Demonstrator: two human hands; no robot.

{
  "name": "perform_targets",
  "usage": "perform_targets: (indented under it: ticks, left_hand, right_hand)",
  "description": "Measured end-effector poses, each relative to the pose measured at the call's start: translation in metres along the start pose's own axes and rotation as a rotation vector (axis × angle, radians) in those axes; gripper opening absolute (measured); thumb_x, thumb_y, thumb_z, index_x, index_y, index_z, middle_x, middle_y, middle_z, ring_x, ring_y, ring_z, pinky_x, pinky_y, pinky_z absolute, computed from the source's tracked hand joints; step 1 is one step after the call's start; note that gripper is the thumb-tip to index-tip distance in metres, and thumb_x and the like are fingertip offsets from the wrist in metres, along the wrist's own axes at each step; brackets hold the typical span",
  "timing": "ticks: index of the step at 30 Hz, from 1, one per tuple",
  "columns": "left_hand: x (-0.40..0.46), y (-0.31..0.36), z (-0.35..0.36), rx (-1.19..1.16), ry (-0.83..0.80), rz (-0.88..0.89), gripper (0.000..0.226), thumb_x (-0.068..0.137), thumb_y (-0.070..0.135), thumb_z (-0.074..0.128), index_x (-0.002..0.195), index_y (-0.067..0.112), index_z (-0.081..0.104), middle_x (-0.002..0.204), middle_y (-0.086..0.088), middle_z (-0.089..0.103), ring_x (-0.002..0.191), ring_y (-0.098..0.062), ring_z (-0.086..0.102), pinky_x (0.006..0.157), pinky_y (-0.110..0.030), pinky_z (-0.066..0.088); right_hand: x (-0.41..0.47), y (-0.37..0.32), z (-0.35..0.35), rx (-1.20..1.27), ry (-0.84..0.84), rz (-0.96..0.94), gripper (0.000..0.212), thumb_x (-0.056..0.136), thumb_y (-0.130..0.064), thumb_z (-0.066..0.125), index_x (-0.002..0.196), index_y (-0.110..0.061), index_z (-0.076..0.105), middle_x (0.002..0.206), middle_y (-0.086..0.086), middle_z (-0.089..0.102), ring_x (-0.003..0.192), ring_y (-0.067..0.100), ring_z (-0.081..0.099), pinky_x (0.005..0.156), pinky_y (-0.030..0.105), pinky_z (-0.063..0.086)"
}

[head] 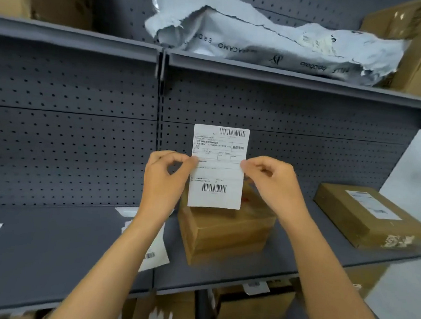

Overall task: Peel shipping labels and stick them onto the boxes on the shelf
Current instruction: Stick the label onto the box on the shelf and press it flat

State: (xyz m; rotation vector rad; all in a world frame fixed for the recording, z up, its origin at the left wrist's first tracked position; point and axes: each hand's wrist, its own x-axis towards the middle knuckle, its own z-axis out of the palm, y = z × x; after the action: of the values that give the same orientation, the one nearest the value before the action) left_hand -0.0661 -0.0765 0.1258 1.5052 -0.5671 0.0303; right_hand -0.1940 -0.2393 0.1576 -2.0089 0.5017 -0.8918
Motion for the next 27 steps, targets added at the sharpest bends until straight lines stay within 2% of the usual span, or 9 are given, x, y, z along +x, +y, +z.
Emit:
perform_targets:
  ticks: [5,9,13,15,18,20,24,27]
  left_hand:
    - [0.001,-0.006,0.035,0.02,0.067,-0.033,0.013,0.088,0.03,0.074,0.08,0.02,0.076,0.115,0.008,0.057,0.119,-0.009,0.051,0.093,-0.017,0.038]
    - [0.003,-0.012,0.057,0.067,0.144,-0.074,0.014,0.087,0.028,0.073,0.076,0.022,0.077,0.118,0.006,0.057,0.125,-0.015,0.046,0.103,-0.032,0.039]
    - [0.004,-0.016,0.069,0.149,0.208,-0.118,0.013,0.086,0.031,0.074,0.076,0.023,0.078,0.111,0.012,0.056,0.127,-0.017,0.042,0.102,-0.031,0.036]
    - [0.006,-0.017,0.072,0.205,0.226,-0.147,0.013,0.085,0.033,0.073,0.079,0.024,0.078,0.109,0.015,0.054,0.125,-0.016,0.037,0.1,-0.03,0.034]
    - [0.012,-0.024,0.074,0.287,0.215,-0.187,0.016,0.085,0.037,0.072,0.081,0.023,0.078,0.112,0.015,0.053,0.12,-0.014,0.03,0.097,-0.028,0.027]
    - [0.016,-0.029,0.077,0.326,0.206,-0.22,0.017,0.084,0.041,0.072,0.078,0.025,0.078,0.115,0.014,0.053,0.119,-0.014,0.028,0.099,-0.031,0.029]
    - [0.02,-0.04,0.082,0.444,0.174,-0.278,0.018,0.083,0.047,0.07,0.074,0.031,0.076,0.118,0.012,0.054,0.123,-0.019,0.029,0.11,-0.042,0.032]
    - [0.021,-0.048,0.083,0.507,0.162,-0.283,0.021,0.084,0.048,0.069,0.076,0.03,0.076,0.115,0.013,0.05,0.13,-0.023,0.03,0.107,-0.039,0.031]
  right_hand:
    - [0.03,0.028,-0.016,0.045,-0.084,0.047,0.014,0.092,-0.032,0.068,0.091,-0.022,0.077,0.089,-0.006,0.078,0.085,0.011,0.072,0.082,0.029,0.056]
    - [0.052,0.05,-0.024,0.087,-0.154,0.046,0.012,0.091,-0.031,0.069,0.091,-0.023,0.078,0.089,-0.008,0.078,0.084,0.009,0.072,0.08,0.028,0.056]
    - [0.07,0.064,-0.025,0.14,-0.208,0.055,0.012,0.091,-0.028,0.07,0.09,-0.021,0.078,0.087,-0.008,0.079,0.083,0.006,0.072,0.074,0.022,0.05]
    - [0.075,0.07,-0.023,0.145,-0.227,0.064,0.011,0.09,-0.029,0.07,0.088,-0.022,0.079,0.085,-0.008,0.079,0.084,0.007,0.072,0.076,0.024,0.052]
    - [0.08,0.081,-0.018,0.135,-0.239,0.077,0.011,0.087,-0.031,0.072,0.085,-0.023,0.08,0.084,-0.009,0.079,0.087,0.009,0.072,0.083,0.03,0.056]
    - [0.084,0.087,-0.016,0.125,-0.241,0.099,0.011,0.086,-0.031,0.073,0.085,-0.023,0.08,0.085,-0.009,0.079,0.089,0.009,0.072,0.086,0.031,0.056]
    - [0.087,0.103,-0.011,0.075,-0.233,0.133,0.011,0.086,-0.031,0.073,0.085,-0.023,0.08,0.083,-0.011,0.077,0.087,0.007,0.071,0.082,0.029,0.055]
    - [0.088,0.111,-0.005,0.036,-0.246,0.15,0.011,0.086,-0.03,0.073,0.085,-0.021,0.08,0.082,-0.011,0.077,0.086,0.005,0.07,0.079,0.026,0.054]
